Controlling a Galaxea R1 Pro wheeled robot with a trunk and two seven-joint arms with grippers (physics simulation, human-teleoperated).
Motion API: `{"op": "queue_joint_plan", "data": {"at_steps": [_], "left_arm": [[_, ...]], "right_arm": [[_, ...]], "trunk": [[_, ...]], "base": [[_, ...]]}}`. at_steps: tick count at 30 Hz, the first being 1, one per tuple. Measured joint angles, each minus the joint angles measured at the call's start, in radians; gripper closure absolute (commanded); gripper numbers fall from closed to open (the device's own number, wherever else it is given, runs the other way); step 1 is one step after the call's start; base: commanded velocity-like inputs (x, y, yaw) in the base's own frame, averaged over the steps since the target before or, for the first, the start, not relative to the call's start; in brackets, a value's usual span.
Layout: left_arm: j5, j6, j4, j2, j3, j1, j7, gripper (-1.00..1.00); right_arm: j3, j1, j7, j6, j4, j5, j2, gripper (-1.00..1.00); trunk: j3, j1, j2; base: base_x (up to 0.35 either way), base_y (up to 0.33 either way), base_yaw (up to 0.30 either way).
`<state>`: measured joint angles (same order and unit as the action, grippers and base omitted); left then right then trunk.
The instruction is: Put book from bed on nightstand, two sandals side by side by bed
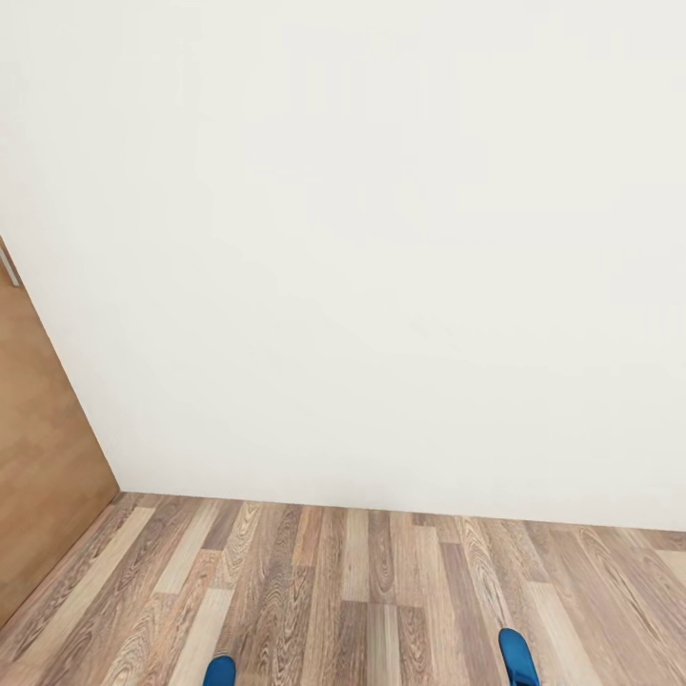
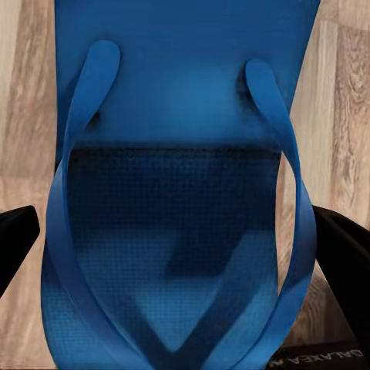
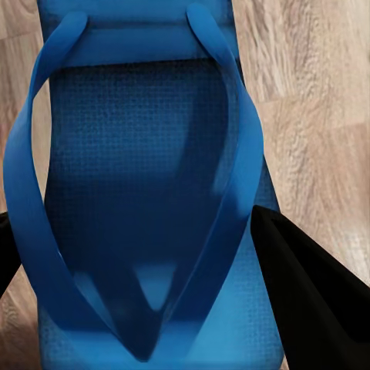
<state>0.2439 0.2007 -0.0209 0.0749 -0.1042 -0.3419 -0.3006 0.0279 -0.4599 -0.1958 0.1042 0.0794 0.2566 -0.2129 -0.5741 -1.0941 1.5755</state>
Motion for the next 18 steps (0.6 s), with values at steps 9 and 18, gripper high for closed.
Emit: {"op": "queue_joint_plan", "data": {"at_steps": [9, 18], "left_arm": [[0.001, 0.0, 0.0, 0.0, 0.002, 0.033, 0.0, 1.0], [0.001, 0.0, 0.0, 0.0, 0.002, 0.032, 0.0, 1.0]], "right_arm": [[0.0, 0.0, 0.0, 0.0, 0.0, 0.0, 0.0, 1.0], [0.0, 0.0, 0.0, 0.0, 0.0, 0.0, 0.0, 1.0]], "trunk": [[0.0, 0.0, 0.0], [0.0, 0.0, 0.0]], "base": [[0.0, 0.0, -0.013], [0.0, 0.0, -0.228]]}}
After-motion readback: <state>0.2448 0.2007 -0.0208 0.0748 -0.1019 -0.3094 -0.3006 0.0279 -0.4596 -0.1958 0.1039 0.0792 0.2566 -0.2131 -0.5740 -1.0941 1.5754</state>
